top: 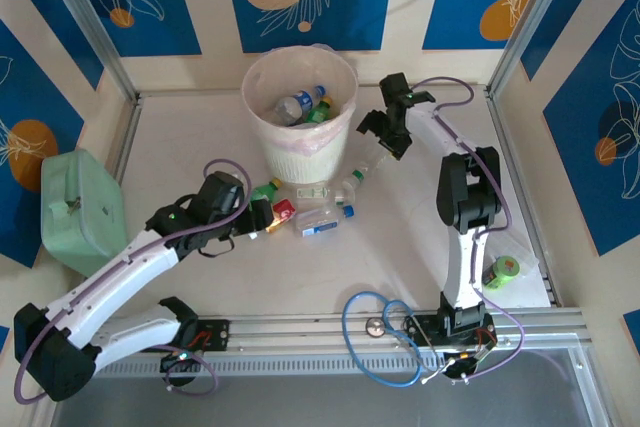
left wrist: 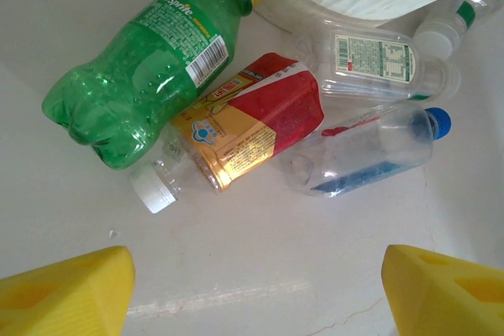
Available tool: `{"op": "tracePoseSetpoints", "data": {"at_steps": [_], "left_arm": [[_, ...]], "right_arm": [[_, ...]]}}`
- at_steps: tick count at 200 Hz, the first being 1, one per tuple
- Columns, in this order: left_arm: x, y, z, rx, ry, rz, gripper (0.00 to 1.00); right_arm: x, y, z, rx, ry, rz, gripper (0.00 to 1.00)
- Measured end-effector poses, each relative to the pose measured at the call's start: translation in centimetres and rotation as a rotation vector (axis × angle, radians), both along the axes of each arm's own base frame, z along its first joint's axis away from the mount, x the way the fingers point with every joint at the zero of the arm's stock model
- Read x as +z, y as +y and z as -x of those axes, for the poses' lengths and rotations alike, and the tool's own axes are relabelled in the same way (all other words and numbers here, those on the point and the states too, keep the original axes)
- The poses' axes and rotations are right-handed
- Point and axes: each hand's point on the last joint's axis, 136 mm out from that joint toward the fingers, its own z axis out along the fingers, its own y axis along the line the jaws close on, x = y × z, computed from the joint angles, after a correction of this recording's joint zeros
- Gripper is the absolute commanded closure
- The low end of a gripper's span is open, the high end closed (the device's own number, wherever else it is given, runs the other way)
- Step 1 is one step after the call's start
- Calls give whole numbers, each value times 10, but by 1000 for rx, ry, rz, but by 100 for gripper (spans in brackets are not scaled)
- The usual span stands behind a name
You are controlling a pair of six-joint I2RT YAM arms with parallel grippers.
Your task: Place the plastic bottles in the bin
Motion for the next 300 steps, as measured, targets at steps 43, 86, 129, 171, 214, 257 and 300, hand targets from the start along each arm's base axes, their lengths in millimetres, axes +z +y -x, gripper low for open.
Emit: {"op": "tracePoseSetpoints", "data": {"at_steps": [43,86,129,171,214,257,300], "left_arm": [[-3,1,0,-7,6,-13,17],[-3,3,-2,-7,1,-20,17],[-2,2,-2,-10,4,-10,17],[-2,1,-1,-13,7,-6,17],[-1,1,-2,-14,5,-6,17],[16,-12,-7,-47,-29,59,22],[43,-50,-6,-171,-80,227,18]], "right_arm": [[-22,-7,11,-46,105,40,11],[-38,-7,16,-55,153,54,15],[-56,-7,18,-49,191,58,28],[-56,-9,17,-54,183,55,44],[-48,-17,40,-50,179,66,46],[18,-28,91,-25,41,45,46],[101,-19,148,27,-196,-61,46]]}}
